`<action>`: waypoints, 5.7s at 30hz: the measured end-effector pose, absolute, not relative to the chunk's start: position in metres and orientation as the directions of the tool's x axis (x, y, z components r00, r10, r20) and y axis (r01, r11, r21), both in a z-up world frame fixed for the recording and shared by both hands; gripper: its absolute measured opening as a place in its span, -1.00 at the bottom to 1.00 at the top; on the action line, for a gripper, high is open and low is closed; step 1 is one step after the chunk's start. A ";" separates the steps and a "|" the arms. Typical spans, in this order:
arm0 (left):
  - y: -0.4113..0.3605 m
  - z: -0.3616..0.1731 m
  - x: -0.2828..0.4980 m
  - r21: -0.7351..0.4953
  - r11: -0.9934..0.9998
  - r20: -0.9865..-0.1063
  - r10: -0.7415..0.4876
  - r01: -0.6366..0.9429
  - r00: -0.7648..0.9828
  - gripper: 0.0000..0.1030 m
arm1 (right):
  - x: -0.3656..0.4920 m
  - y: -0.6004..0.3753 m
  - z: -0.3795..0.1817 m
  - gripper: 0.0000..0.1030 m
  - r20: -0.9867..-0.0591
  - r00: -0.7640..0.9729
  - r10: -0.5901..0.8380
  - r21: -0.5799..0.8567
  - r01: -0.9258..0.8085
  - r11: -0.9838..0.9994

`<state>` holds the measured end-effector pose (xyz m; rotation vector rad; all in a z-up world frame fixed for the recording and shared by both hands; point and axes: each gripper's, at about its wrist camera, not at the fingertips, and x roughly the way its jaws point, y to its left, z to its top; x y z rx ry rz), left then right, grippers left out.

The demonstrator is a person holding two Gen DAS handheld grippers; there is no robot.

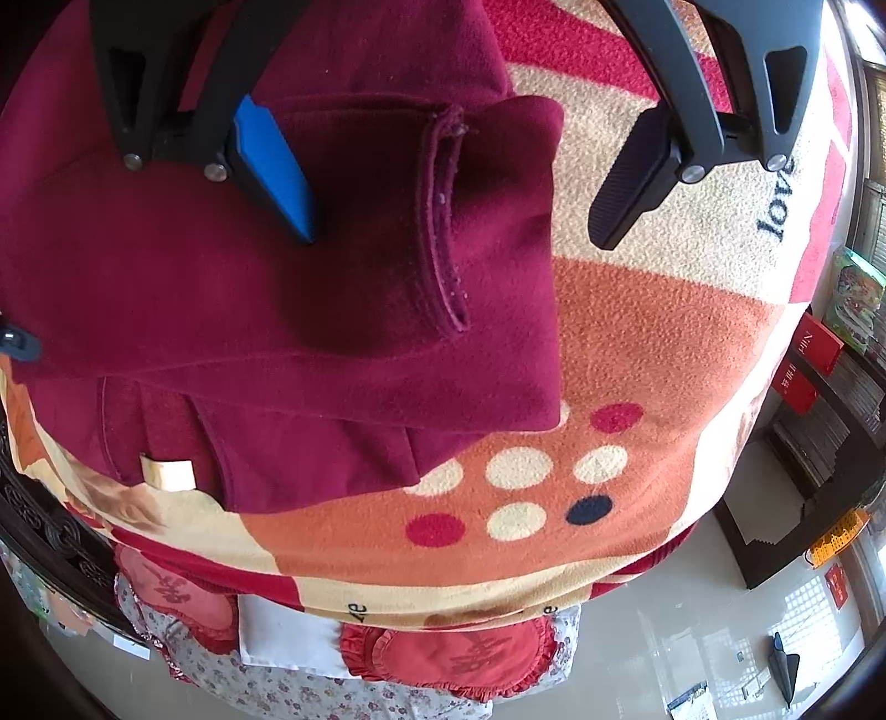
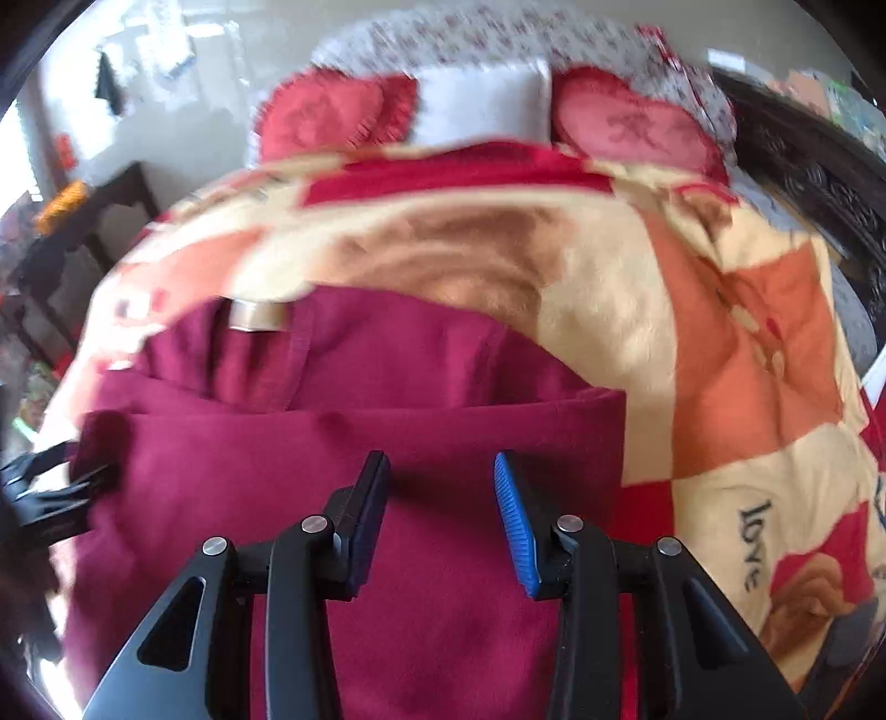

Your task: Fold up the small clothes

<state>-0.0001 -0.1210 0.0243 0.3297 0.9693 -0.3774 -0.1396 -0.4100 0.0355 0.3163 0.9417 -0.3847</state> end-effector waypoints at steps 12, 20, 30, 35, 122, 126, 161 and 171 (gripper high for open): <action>-0.123 0.024 0.001 0.110 0.888 -0.840 -0.157 0.446 0.519 0.94 | -0.200 -0.398 0.069 -0.65 -0.815 0.561 -0.148 0.138 0.434 0.890; -0.122 0.031 -0.007 0.159 0.881 -0.832 -0.124 0.446 0.541 0.93 | -0.212 -0.403 0.026 -0.65 -0.868 0.471 -0.160 0.115 0.502 0.857; -0.060 0.097 -0.060 0.130 0.866 -0.796 -0.200 0.484 0.572 0.93 | -0.286 -0.408 0.113 -0.63 -0.804 0.589 -0.080 0.267 0.479 0.837; -0.032 0.121 -0.102 0.137 0.845 -0.777 -0.232 0.517 0.585 0.93 | -0.332 -0.380 0.136 -0.62 -0.821 0.567 -0.065 0.242 0.449 0.860; 0.054 0.096 -0.248 -0.262 0.739 -0.848 -0.484 0.620 0.218 -0.85 | -0.457 -0.295 0.111 -1.00 -0.594 0.727 0.345 0.609 0.126 0.783; 0.044 0.115 -0.231 -0.218 0.752 -0.817 -0.489 0.622 0.305 -0.85 | -0.446 -0.312 0.125 -1.00 -0.561 0.770 0.303 0.604 0.131 0.786; -0.073 0.134 -0.080 -0.061 0.817 -0.745 -0.420 0.574 0.518 -0.86 | -0.304 -0.415 0.132 -1.00 -0.582 0.810 0.077 0.507 0.288 0.812; -0.114 0.121 -0.021 -0.033 0.838 -0.758 -0.376 0.544 0.534 -0.86 | -0.240 -0.451 0.112 -1.00 -0.614 0.788 0.041 0.513 0.359 0.779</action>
